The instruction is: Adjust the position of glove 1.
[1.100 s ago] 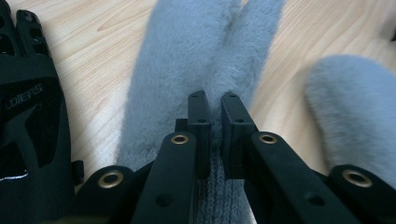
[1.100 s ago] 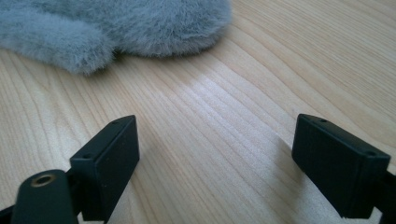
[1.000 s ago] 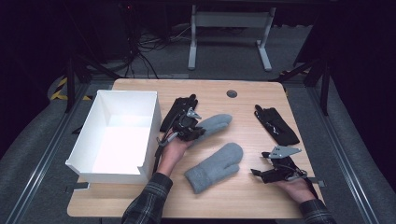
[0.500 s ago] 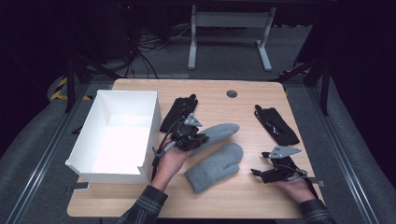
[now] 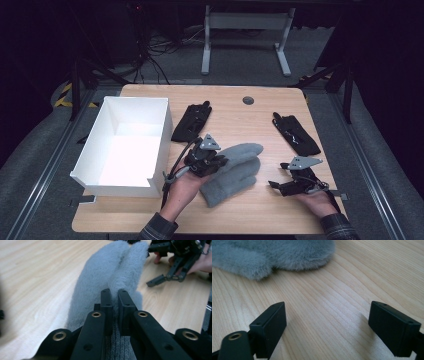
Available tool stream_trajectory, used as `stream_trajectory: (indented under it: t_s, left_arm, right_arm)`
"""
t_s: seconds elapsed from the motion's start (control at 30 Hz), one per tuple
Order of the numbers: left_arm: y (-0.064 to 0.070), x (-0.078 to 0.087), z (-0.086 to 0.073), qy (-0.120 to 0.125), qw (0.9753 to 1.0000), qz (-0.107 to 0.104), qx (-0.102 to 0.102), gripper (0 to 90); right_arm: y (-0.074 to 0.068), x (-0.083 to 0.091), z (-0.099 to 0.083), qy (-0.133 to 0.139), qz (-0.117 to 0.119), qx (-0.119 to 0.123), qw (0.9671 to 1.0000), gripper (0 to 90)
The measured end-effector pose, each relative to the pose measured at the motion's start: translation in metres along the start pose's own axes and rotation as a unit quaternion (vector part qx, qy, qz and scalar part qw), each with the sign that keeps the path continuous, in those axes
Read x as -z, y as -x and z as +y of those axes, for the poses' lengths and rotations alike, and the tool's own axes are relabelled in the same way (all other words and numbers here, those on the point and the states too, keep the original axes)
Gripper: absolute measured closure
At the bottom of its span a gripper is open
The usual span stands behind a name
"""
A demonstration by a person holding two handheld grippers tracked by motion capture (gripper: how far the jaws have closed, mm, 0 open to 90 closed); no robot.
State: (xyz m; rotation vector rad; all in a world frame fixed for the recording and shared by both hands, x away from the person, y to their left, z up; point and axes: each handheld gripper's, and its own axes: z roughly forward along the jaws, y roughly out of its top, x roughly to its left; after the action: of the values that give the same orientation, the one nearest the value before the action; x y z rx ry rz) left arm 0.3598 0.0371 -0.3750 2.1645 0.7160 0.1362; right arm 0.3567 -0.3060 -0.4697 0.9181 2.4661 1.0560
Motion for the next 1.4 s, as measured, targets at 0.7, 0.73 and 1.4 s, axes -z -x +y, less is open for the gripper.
stream_trajectory:
  t_s: [0.7, 0.73, 1.4]
  left_arm:
    - [0.006, -0.006, -0.009, 0.011, 0.9991, -0.041, -0.011, 56.9]
    - [0.003, -0.005, -0.009, 0.013, 0.9993, -0.034, -0.008, 57.0]
    - [-0.039, -0.008, -0.032, -0.029, 0.9976, 0.037, 0.05, 90.0]
  right_arm:
    - [-0.001, 0.0, 0.001, -0.004, -0.005, -0.004, 1.0, 16.6]
    - [-0.001, 0.001, 0.002, -0.008, -0.005, -0.004, 0.9999, 18.4]
    - [-0.094, -0.005, 0.06, 0.035, 0.211, 0.068, 0.9746, 90.0]
